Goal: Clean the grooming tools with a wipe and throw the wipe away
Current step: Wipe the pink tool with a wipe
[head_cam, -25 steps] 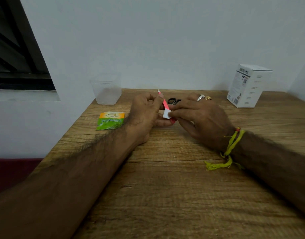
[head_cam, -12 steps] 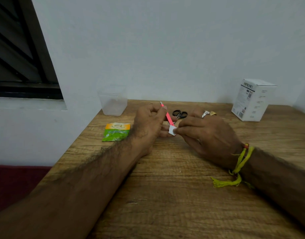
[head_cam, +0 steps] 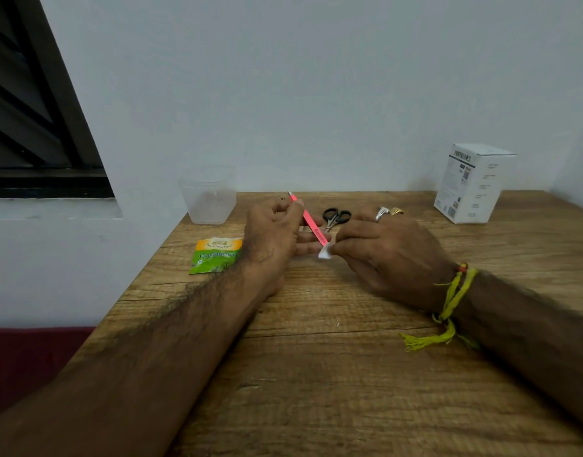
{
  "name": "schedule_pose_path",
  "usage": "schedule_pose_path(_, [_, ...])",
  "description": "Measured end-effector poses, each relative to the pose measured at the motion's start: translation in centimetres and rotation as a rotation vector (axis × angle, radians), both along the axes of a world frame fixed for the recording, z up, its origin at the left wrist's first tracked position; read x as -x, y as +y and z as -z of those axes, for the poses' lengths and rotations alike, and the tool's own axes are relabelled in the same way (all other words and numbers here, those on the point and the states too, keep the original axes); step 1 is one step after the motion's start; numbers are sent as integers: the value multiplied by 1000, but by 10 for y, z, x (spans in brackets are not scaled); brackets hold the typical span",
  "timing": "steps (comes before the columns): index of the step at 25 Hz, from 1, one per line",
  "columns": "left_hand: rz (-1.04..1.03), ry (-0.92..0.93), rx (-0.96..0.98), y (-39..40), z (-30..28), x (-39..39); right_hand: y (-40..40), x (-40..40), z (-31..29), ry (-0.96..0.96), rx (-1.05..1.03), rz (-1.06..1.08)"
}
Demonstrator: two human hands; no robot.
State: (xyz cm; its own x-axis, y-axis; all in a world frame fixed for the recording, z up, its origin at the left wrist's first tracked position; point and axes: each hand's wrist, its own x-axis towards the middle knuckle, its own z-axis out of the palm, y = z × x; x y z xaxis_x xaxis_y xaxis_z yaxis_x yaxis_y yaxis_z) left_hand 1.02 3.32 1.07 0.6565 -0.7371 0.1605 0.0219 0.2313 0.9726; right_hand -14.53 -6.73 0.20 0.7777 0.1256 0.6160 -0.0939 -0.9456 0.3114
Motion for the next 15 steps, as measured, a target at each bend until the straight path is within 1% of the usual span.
schedule_pose_path(1, [-7, 18, 0, 0, -2, 0, -1, 0, -2, -54, -46, 2])
schedule_pose_path(2, [-5, 26, -9, 0, -3, -1, -3, 1, -4, -152, -133, 5])
schedule_pose_path(4, [46, 43, -43, 0, -5, 1, -6, 0, -7, -375, -384, 16])
schedule_pose_path(6, [122, 54, -83, 0, -3, 9, -2, -3, -6, -484, -609, 58])
schedule_pose_path(8, [187, 52, -107, -1, -1, 17, 1, -6, -5, -510, -767, 104])
schedule_pose_path(11, [240, 51, -104, -1, 1, 22, -1, -10, -3, -537, -943, 152])
schedule_pose_path(15, [217, -58, -100, -5, 5, 30, -3, -12, 1, -545, -1228, 114])
